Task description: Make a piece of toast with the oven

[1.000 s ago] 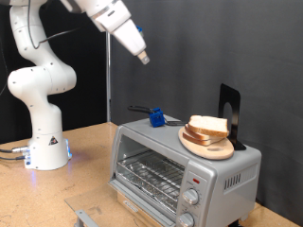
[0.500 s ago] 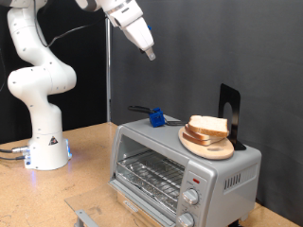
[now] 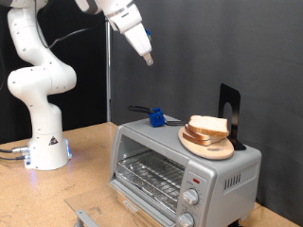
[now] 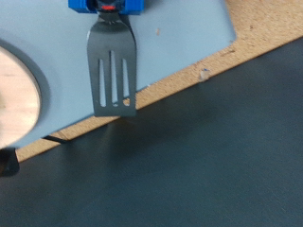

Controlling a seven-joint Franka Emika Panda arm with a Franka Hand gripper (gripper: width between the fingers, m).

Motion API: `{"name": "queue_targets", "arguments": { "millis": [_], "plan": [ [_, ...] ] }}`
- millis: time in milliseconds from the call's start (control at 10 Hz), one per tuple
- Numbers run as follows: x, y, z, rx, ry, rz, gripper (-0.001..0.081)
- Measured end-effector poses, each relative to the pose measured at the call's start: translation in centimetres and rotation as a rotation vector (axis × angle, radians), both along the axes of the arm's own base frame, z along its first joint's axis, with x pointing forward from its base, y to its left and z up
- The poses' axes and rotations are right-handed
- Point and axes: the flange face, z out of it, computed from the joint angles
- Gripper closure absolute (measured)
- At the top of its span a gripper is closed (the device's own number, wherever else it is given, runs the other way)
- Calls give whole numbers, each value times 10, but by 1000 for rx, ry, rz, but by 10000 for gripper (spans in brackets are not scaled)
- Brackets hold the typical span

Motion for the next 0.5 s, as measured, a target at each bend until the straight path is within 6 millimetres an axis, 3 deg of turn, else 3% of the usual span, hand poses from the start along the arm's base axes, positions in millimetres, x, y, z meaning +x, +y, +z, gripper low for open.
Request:
{"name": "queue_targets", "arguments": {
  "millis": [500],
  "plan": [
    [-1,15,-50,-45,-40,-77,124]
  ]
}}
